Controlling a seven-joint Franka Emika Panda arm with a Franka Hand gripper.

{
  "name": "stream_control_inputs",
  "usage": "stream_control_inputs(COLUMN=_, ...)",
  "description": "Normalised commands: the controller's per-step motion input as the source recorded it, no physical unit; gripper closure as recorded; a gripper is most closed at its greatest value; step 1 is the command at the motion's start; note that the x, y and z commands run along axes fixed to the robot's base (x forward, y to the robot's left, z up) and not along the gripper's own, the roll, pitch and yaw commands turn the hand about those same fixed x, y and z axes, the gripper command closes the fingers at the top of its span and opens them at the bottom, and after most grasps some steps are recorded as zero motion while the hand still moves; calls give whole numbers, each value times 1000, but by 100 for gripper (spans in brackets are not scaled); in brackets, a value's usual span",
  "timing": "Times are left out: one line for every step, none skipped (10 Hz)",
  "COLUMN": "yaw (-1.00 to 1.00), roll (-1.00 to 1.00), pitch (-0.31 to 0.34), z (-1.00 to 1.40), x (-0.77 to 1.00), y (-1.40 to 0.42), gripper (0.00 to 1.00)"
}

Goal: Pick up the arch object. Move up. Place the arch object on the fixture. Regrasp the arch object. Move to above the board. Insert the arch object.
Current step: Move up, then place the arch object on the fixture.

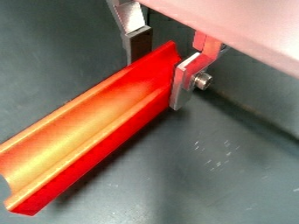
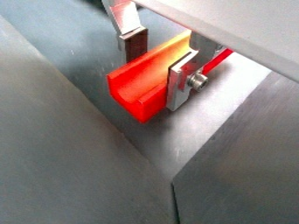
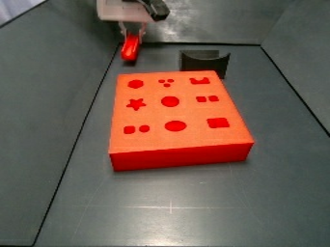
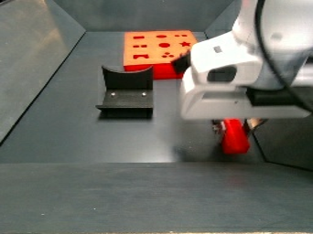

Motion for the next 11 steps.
stream_control_inputs(yaw=-4, roll=33, pitch=50, z=390, x=-16, y=10, gripper=100)
stream_control_inputs(yaw=-10, roll=46, pitch=60, z=247, x=-22, y=3, gripper=100)
stream_control_inputs(yaw=0, roll=0, pitch=0, z=1000, x=0, y=0, gripper=100)
stream_control_inputs(yaw=1, roll=9, pitch=-2, z=1000, x=4, y=1, gripper=100)
stream_control_inputs(yaw=-2, roll=20, pitch=30, z=1000, x=-11, y=-1, gripper=100)
stream_control_inputs(yaw=-6, roll=33, pitch=43, z=1000, x=-17, y=-1, gripper=100)
stream_control_inputs(yaw=-6, roll=45, pitch=55, z=1000, x=-23, y=0, gripper=100)
stream_control_inputs(yaw=-4, roll=57, pitch=65, z=1000, x=-25, y=-1, gripper=100)
stream_control_inputs(yaw=3, roll=64, pitch=74, z=1000, x=-28, y=-2, gripper=100)
stream_control_inputs(yaw=9, roll=77, pitch=83, z=1000, x=-28, y=-2, gripper=100)
stream_control_inputs(yaw=15, roll=80, pitch=90, z=907, x=-24, y=-4, gripper=100)
